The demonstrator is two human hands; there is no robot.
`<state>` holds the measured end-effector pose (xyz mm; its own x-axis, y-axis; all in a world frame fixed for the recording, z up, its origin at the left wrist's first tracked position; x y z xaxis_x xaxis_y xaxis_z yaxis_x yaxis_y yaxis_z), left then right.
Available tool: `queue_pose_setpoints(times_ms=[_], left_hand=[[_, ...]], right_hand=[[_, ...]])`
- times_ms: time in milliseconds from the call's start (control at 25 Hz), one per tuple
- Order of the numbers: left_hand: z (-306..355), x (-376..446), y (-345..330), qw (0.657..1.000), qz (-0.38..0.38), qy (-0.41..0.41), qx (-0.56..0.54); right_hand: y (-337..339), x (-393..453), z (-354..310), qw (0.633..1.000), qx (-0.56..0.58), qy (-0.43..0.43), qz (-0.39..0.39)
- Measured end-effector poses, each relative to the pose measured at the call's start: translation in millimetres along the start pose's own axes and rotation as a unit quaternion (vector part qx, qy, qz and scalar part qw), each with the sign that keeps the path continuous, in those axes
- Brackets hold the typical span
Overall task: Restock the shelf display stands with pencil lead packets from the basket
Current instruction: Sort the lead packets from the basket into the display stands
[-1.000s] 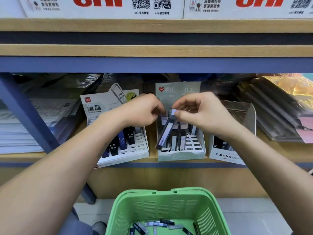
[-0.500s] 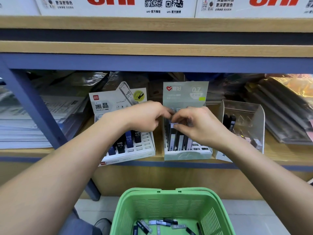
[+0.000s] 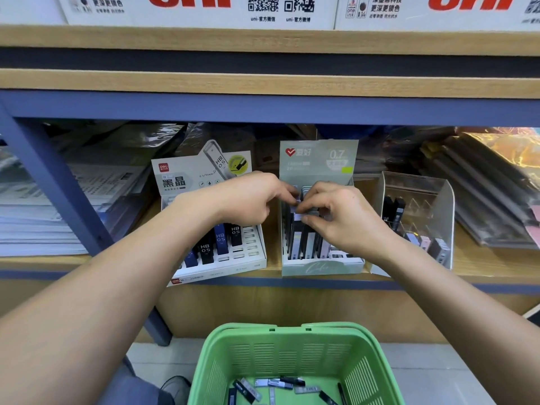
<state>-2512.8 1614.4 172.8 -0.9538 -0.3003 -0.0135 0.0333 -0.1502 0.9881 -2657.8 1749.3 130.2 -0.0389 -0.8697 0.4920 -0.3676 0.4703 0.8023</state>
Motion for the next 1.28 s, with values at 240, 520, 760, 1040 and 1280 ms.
queue_pose_setpoints(times_ms=[240,520,760,1040,1280], left_hand=[[-1,-1,0,1.000,-0.002,0.004,0.000],[-1,0,1,1.000,0.002,0.004,-0.001],[0,1,2,1.000,0.010,0.006,-0.007],[3,-25,1,0.994,0.101,0.040,-0.033],[35,-71,-97,0.980,-0.196,0.020,0.005]], right_hand=[[-2,2,-1,1.000,-0.008,0.007,-0.003],[-1,2,0,1.000,-0.013,0.001,0.006],[2,2,0,1.000,-0.015,-0.002,0.020],[14,-18,-14,0.992,0.064,-0.063,0.086],[-45,-87,-48,0.952,0.057,-0.156,-0.256]])
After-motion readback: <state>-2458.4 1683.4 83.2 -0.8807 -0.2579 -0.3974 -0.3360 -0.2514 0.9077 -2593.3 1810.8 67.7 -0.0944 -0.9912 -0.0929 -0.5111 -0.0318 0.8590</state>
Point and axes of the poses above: each hand's wrist, its own x-axis towards the middle knuckle, its own y-axis out of the back of the hand, z = x × y, the point moved 1 cm from there along x, towards the middle knuckle, and after that the axes turned 3 degrees about y, right-handed, at the moved point
